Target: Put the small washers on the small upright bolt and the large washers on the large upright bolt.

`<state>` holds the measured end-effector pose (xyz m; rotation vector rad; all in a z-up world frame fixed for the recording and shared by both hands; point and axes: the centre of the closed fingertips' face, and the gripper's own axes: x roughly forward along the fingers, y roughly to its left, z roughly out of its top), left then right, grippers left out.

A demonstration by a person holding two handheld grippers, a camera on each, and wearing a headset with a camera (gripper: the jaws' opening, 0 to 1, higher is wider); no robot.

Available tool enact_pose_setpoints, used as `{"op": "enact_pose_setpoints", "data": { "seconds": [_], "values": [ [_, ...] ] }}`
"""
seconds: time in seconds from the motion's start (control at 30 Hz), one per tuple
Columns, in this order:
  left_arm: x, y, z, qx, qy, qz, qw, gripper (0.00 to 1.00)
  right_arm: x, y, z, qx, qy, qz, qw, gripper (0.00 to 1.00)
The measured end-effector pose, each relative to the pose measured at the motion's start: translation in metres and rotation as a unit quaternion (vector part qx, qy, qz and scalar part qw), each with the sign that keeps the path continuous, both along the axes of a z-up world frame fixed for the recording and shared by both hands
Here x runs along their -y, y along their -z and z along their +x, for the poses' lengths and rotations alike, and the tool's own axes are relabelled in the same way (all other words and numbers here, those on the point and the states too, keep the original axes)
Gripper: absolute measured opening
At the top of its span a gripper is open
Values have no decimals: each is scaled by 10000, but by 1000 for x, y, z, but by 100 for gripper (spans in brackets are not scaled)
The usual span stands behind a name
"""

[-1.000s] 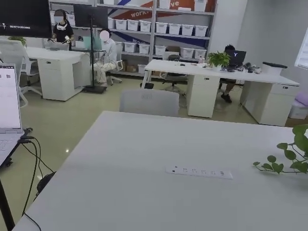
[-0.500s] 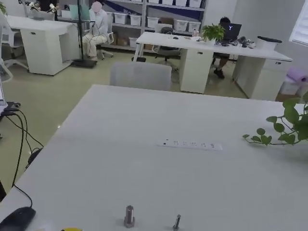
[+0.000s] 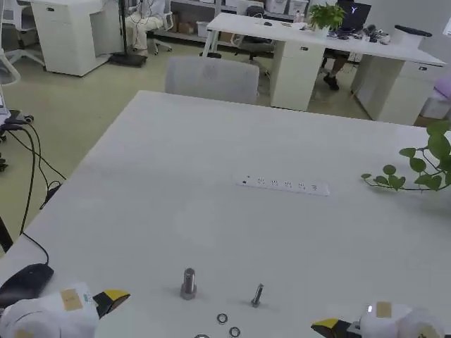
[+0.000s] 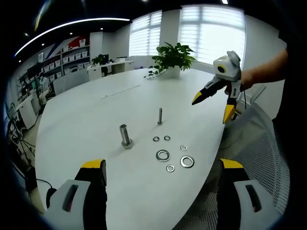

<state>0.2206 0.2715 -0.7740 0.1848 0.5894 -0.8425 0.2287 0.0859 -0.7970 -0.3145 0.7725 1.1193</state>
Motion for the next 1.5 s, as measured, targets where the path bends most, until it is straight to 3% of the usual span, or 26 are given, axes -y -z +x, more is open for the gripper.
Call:
{"op": "enact_pose_setpoints", "data": {
  "seconds": [0.43,0.73,1.27,1.37,1.5],
  "values": [
    [-5,9,-3,-43,60,104,9999,94,-35,5,-5,118,-835,-433,9955,72],
    [-4,13,-4,-99,76,61,9999,93,-58,12,-2,139,-1166,-583,9914,69],
    [-5,19,-2,-48,174,221,9996,92,-88,30,-13,200,-1935,-924,9765,66],
    [-5,19,-3,-45,195,215,9996,92,-90,36,-16,205,-2124,-1048,9713,65],
    [-5,20,-3,-46,220,243,9995,91,-94,42,-16,173,-2203,-1091,9692,61]
  ]
}}
